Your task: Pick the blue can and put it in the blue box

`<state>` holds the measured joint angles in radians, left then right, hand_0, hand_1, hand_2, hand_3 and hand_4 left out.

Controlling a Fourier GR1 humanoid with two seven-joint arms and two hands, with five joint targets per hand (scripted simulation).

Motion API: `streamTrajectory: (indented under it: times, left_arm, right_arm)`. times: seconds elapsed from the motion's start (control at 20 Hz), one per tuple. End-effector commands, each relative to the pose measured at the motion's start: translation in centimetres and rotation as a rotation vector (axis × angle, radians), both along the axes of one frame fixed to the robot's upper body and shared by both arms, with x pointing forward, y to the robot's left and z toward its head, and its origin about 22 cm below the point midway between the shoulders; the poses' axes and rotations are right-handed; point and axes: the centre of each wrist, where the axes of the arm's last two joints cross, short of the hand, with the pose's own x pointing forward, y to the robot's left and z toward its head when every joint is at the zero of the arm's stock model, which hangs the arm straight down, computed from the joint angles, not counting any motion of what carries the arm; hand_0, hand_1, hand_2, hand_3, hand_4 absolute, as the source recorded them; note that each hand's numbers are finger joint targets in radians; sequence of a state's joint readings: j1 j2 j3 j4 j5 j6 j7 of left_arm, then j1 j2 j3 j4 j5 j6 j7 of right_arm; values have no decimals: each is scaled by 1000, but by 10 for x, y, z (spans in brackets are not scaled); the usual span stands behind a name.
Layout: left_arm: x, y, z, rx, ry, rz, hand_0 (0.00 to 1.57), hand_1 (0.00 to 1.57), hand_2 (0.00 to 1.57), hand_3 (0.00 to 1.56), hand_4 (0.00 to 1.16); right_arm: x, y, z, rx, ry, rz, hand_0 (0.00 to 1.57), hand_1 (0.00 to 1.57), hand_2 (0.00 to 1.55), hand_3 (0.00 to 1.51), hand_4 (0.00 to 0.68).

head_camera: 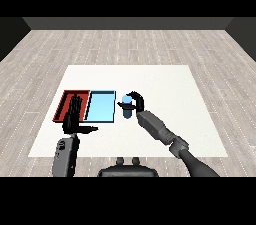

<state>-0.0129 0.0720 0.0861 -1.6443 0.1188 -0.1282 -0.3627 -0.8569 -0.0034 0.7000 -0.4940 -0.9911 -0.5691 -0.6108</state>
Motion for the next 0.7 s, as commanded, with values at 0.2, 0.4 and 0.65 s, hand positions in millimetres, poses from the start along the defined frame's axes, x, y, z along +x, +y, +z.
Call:
streamTrajectory:
  times: [0.2,0.4,0.65]
  left_arm:
    - [-1,-22,-2,33,41,-92,0,0,0,0,0]
    - [7,-53,-4,43,117,-156,0,0,0,0,0]
    - [14,-63,-6,53,137,-156,0,0,0,0,0]
  right_arm:
    - [8,-4,33,-119,-150,15,1432,1432,1449,1399,623]
    - [19,-4,72,-113,-195,43,1440,1440,1449,1398,615]
    - [-1,13,76,-159,-213,47,1419,1419,1447,1404,616]
